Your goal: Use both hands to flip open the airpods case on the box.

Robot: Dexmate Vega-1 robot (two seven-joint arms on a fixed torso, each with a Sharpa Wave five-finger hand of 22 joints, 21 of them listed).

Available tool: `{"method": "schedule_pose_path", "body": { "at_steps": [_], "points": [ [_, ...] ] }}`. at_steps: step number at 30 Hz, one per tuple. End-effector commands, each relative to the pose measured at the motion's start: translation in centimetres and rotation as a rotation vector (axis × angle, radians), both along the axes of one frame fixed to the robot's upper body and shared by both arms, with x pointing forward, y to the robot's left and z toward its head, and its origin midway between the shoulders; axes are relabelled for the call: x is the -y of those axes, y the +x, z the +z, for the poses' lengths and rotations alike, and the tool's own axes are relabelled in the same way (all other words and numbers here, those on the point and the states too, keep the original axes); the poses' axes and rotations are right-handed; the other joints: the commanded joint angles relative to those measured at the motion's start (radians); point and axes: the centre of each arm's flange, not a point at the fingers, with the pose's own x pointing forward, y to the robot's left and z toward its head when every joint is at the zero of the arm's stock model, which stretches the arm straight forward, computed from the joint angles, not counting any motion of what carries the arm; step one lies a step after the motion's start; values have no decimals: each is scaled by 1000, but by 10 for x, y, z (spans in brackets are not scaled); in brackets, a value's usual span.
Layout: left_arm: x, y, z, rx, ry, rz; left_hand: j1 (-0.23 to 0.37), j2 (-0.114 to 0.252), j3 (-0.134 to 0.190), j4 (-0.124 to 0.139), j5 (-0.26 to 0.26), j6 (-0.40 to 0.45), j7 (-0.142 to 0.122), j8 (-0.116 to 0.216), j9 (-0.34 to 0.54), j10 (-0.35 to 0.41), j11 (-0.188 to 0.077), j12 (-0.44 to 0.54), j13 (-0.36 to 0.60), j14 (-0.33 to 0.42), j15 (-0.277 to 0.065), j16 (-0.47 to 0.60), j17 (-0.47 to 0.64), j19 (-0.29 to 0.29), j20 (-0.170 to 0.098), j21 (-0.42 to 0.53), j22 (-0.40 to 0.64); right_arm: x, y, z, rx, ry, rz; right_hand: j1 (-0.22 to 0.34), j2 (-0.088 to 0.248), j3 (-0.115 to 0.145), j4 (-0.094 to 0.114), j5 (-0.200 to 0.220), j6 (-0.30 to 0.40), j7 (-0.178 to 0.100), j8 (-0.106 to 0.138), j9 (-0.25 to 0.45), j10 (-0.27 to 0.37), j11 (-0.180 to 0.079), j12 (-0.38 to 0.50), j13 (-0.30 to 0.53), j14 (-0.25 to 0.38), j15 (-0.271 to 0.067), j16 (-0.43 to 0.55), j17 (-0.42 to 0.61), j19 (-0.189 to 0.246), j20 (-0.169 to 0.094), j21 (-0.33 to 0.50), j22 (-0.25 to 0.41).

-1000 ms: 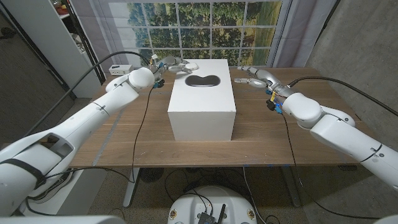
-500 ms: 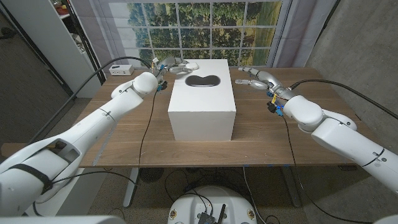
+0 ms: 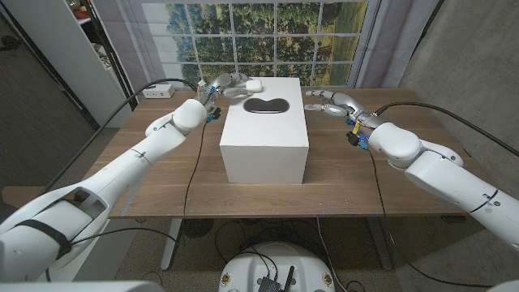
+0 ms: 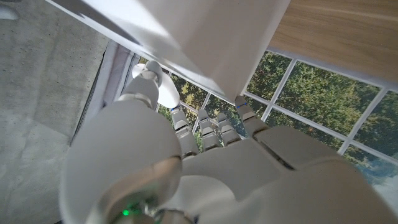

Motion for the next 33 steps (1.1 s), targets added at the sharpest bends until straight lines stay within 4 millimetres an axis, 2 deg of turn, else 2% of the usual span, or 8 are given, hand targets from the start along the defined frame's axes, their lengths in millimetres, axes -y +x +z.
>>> {"method": "schedule_pose_path", "body": {
  "at_steps": [1,13,22,24,27,30,33],
  "points": [
    [15,-23,6,147,65,-34,8,-3,-8,1,-5,217,46,99,57,16,-1,6,0,18,-44,3,0,17,1,5,-1,-13,11,23,-67,36,126,3,-7,-3,2,9,28,11,8,6,13,15,7,6,13,-28,6,2,14,0,4,3],
    [16,-39,2,186,75,-38,17,-8,-21,3,-5,229,45,105,65,32,-7,10,-1,35,-55,2,-1,28,-2,7,0,-26,18,32,-117,21,158,1,-8,-7,4,9,40,25,7,7,1,40,1,6,0,-3,0,2,19,0,4,3],
    [18,-48,-5,184,90,-48,21,-9,-29,6,-5,233,46,104,66,35,-7,9,-1,38,-58,-2,-1,31,-2,7,1,-38,27,32,-128,29,165,1,-9,-10,4,10,45,42,5,7,-12,42,-5,5,-10,8,-4,2,17,1,2,3],
    [19,-49,-6,184,89,-52,22,-10,-32,6,-5,230,49,102,66,35,-7,8,-2,39,-58,-3,-1,31,-2,6,1,-41,30,32,-129,38,164,1,-10,-10,5,10,48,53,5,8,-13,44,-5,5,-11,8,-4,2,16,1,2,3],
    [20,-52,-8,187,92,-57,24,-10,-36,7,-4,228,54,101,68,31,-4,6,-2,38,-58,-5,-1,31,-1,6,1,-47,31,34,-123,34,148,5,-8,-11,4,10,68,70,7,8,7,73,1,4,2,31,0,1,21,1,3,3],
    [22,-57,-8,203,104,-58,25,-10,-38,7,-4,229,56,102,69,31,-5,6,-2,38,-58,-6,-1,31,-1,5,1,-52,28,39,-100,15,120,10,-6,-11,3,11,98,94,15,8,17,88,4,3,4,34,0,1,25,2,3,3],
    [23,-64,-6,223,116,-57,26,-11,-41,8,-4,229,57,101,69,33,-4,6,-2,38,-58,-7,-1,31,-1,5,1,-51,23,47,-81,1,100,12,-6,-11,2,11,111,104,18,8,20,92,4,2,7,41,1,0,25,2,3,3]
  ]
}}
